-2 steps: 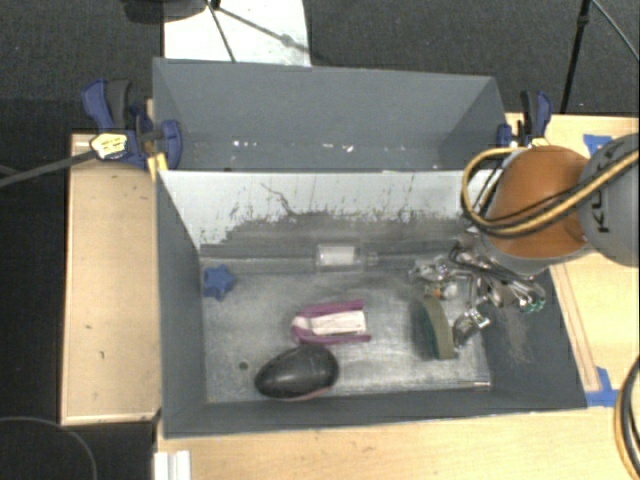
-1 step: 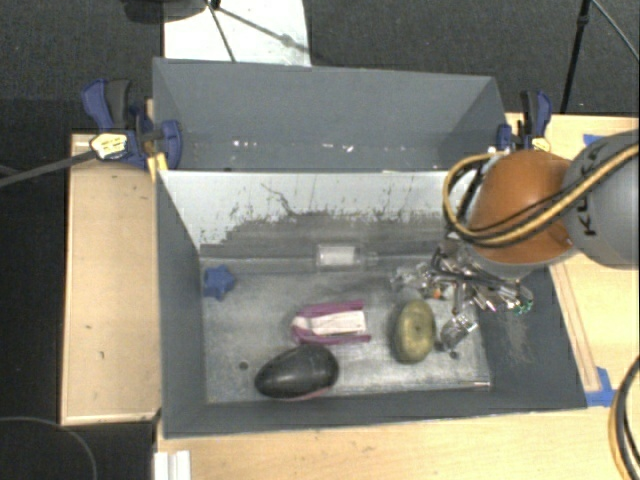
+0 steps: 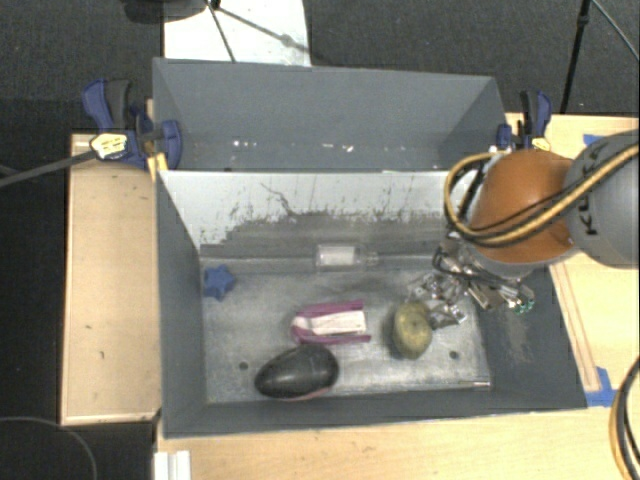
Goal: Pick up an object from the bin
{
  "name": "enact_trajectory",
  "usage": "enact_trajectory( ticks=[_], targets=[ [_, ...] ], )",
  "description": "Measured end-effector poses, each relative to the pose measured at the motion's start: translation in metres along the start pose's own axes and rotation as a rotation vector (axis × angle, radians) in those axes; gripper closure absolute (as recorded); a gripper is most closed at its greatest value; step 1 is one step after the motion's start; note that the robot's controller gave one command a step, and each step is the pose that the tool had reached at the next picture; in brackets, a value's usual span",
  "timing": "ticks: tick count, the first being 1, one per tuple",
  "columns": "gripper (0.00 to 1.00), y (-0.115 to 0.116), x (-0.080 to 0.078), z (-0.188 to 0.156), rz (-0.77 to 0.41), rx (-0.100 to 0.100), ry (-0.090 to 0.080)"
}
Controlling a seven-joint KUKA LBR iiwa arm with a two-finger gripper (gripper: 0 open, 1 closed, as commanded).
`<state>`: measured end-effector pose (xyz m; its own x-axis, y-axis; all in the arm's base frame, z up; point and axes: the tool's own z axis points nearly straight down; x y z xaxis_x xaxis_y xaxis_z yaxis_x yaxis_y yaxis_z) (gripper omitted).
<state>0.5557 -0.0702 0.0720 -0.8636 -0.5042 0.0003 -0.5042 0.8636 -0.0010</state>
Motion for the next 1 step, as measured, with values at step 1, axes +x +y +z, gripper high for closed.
enact_trajectory(
  ticks=[1],
  targets=[
    [1.0,-0.0118,-0.0086,-0.137,-0.038,0.006,-0.01]
  ],
)
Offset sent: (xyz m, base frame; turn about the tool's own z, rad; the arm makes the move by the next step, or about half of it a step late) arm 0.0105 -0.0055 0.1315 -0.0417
